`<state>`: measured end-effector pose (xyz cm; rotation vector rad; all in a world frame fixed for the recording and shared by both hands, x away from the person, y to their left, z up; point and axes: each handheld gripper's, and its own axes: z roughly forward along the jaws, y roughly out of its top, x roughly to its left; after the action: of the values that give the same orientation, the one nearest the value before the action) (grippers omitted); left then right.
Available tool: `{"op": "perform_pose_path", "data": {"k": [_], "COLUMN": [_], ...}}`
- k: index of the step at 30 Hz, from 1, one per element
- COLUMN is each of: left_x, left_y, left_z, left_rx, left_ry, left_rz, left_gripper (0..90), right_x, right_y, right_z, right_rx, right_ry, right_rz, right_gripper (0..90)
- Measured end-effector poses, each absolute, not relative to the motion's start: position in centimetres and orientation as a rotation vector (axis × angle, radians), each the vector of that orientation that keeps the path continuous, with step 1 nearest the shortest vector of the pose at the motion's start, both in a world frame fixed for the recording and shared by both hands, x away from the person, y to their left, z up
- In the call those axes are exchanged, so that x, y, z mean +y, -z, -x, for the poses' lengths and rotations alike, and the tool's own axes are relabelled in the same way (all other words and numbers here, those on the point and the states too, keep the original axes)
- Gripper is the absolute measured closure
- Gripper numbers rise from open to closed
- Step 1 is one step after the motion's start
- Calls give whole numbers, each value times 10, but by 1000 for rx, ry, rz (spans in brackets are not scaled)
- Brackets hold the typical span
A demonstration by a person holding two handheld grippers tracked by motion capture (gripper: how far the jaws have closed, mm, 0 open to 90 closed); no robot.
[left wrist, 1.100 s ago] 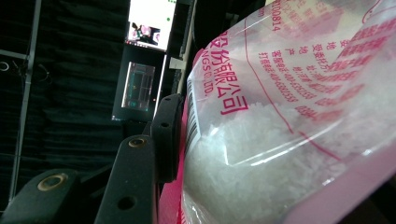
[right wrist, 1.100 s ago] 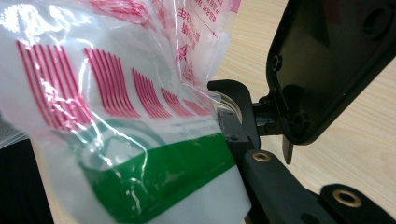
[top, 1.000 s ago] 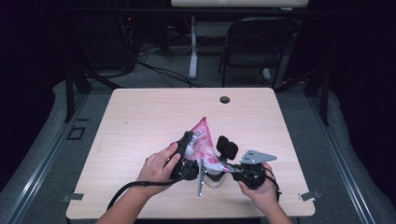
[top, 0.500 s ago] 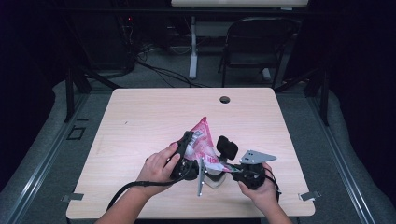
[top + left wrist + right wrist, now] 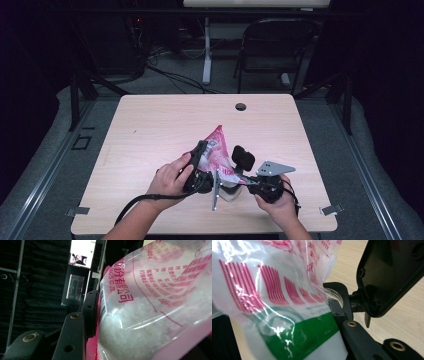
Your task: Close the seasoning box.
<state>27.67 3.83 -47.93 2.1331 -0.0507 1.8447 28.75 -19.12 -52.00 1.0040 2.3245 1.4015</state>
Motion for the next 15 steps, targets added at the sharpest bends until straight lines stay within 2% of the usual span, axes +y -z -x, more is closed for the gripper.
{"op": "perform_pose_path", "data": {"k": [15], "left_x": [37], "left_y": [478], "left_z": [-276], "left_rx": [-64], "left_ry": [-1849], "left_rz": [-2124], "left_gripper": [616], "right_x": [-191], "right_y": [520], "right_z": [-288], "right_rx": [2322], "right_ry": [-1401], "right_rz": [-1008], "right_gripper": [897]}}
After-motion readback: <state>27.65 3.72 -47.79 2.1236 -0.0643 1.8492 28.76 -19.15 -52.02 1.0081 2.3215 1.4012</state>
